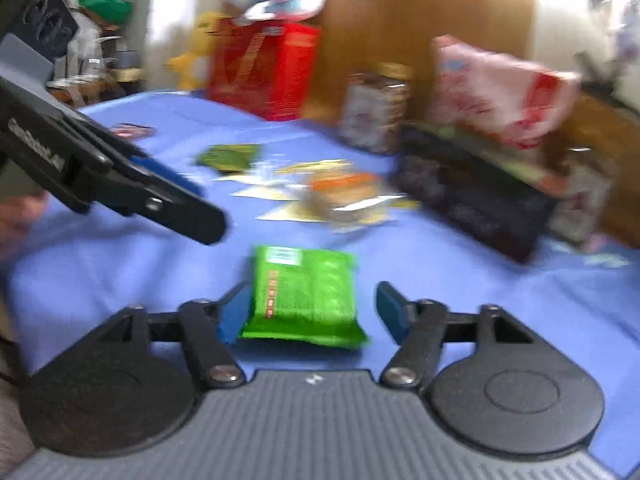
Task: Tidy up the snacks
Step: 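Reach the left tool to the bright green packet and grasp it, then carry the bright green packet into the sheep tin and open the left tool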
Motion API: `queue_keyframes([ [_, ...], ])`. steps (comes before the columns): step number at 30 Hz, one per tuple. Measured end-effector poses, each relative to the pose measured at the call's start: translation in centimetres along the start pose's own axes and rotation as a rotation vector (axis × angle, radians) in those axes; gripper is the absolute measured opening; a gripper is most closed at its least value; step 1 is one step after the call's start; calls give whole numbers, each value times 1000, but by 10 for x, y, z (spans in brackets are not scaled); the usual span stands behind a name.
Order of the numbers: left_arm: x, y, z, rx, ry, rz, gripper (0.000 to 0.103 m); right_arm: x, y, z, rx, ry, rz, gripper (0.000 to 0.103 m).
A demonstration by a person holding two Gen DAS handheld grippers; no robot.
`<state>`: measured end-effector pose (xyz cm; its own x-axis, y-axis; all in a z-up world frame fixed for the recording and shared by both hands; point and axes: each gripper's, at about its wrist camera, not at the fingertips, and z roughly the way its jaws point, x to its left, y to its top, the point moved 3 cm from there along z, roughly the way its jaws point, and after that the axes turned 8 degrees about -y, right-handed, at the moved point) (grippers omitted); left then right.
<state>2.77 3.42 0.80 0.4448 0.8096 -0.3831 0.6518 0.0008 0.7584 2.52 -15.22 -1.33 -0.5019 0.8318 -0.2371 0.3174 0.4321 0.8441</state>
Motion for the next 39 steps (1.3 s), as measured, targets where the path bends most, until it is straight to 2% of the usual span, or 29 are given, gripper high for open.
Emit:
queue_keyframes([
  [3, 0, 6, 6, 18, -21, -19, 80, -18, -8, -9, -3, -28, 83, 76],
  [8, -7, 16, 23, 55, -44, -6, 80, -21, -18, -13, 10, 20, 150, 76],
  [12, -14, 21, 47, 105, -54, 12, 75, -16, -22, -6, 50, 55, 197, 74],
  [14, -14, 20, 61, 149, -68, 6, 62, -14, -23, -1, 66, 61, 209, 59],
  [15, -13, 18, 67, 175, -82, -8, 53, -12, -22, -1, 58, 50, 207, 55],
  [17, -16, 16, 68, 166, -77, 12, 48, -11, -19, 1, 55, 51, 203, 28],
  [19, -18, 17, 65, 159, -78, 20, 43, -13, -17, 3, 52, 31, 204, 25],
  [26, -30, 56, 47, 53, -78, 96, 43, -38, 13, -3, -90, -3, 243, 23],
  [32, -32, 117, 61, -40, -31, 192, 43, -72, 56, 21, -197, -78, 232, 23],
  [36, -21, 156, 90, -76, 5, 230, 43, -100, 80, 55, -203, -103, 260, 23],
  [39, -4, 178, 123, -64, 31, 205, 43, -118, 89, 89, -176, -125, 283, 23],
])
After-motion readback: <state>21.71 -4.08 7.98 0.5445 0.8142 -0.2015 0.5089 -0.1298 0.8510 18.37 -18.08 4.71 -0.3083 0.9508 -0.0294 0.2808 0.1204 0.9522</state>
